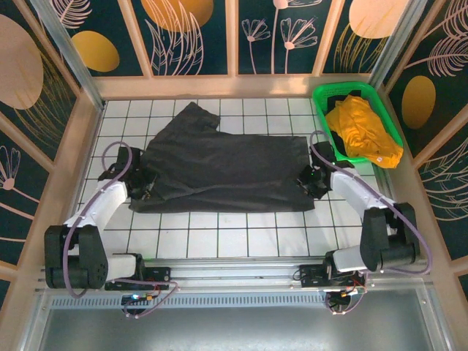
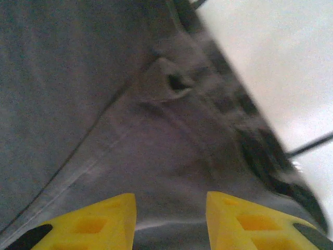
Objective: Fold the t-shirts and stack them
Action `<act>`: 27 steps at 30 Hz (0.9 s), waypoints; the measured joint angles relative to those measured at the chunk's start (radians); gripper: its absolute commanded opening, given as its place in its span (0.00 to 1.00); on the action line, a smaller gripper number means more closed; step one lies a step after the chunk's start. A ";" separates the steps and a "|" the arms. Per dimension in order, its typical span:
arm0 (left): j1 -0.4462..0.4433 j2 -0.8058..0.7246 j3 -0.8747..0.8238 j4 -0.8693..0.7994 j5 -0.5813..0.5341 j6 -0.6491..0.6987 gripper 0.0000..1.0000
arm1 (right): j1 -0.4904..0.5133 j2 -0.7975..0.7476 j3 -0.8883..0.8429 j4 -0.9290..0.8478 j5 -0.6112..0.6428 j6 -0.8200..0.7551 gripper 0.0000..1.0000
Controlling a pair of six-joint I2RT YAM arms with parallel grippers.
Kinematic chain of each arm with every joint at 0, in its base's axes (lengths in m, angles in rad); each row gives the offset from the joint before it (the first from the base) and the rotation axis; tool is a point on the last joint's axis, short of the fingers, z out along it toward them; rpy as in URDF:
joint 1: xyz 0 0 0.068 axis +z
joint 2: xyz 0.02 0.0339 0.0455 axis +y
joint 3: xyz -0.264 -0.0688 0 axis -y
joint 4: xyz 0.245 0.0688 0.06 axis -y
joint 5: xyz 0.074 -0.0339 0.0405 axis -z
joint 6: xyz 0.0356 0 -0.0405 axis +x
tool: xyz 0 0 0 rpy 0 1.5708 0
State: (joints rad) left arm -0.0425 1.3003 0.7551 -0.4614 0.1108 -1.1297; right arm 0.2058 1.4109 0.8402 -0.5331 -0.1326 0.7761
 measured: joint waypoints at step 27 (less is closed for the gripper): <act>-0.057 0.165 0.068 0.102 0.107 -0.106 0.00 | 0.106 0.141 0.144 0.170 -0.232 0.024 0.36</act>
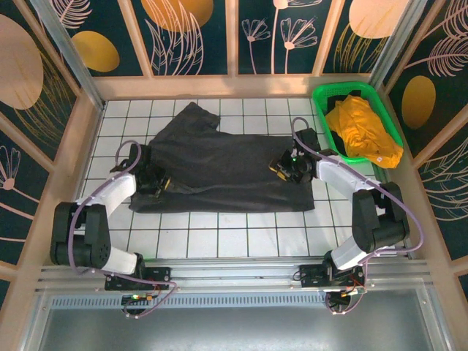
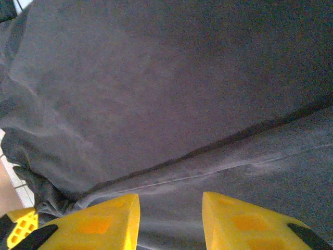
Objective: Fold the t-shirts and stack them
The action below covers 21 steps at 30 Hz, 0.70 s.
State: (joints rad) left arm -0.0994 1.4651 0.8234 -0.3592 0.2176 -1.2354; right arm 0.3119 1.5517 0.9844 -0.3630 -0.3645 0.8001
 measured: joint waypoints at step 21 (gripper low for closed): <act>-0.122 0.526 0.621 -0.263 0.006 0.424 0.00 | -0.037 0.026 0.036 -0.010 -0.004 0.000 0.33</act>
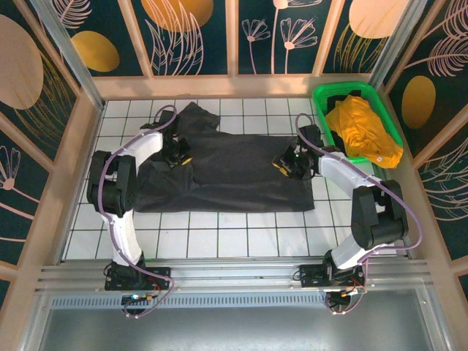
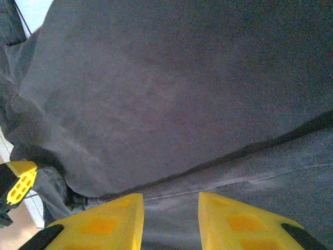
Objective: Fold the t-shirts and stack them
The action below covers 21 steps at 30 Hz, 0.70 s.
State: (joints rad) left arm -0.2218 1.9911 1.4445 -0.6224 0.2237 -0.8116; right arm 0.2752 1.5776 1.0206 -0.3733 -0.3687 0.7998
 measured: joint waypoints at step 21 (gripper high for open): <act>-0.074 0.085 0.127 -0.117 -0.088 0.204 0.65 | -0.001 0.049 0.016 -0.008 -0.005 -0.005 0.37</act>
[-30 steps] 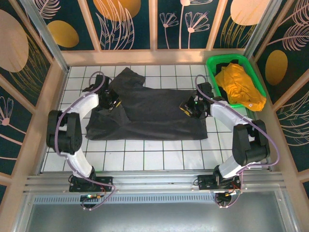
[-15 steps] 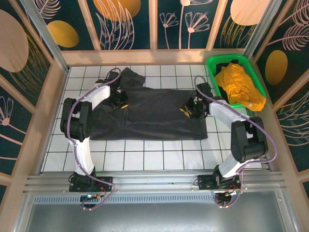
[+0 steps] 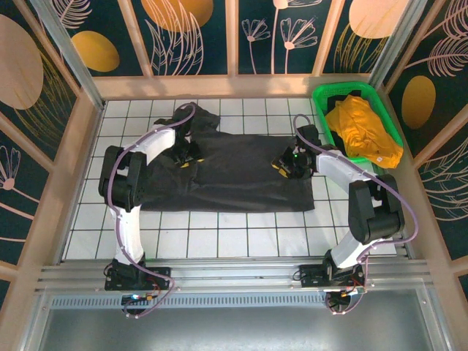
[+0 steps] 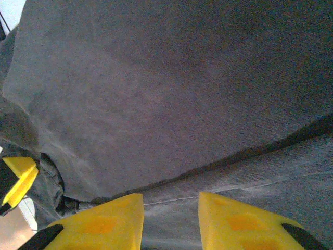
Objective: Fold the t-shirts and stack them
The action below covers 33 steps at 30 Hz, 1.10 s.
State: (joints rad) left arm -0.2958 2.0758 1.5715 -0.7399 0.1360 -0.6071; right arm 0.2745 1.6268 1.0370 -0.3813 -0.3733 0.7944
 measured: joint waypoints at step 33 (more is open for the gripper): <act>0.042 -0.119 -0.268 0.215 0.115 -0.100 0.46 | -0.032 -0.003 -0.099 0.020 0.003 0.001 0.38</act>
State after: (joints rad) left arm -0.2539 1.9564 1.3037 -0.5251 0.2508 -0.7067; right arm 0.2428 1.6241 0.9379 -0.3614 -0.3706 0.7952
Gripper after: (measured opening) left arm 0.468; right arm 0.383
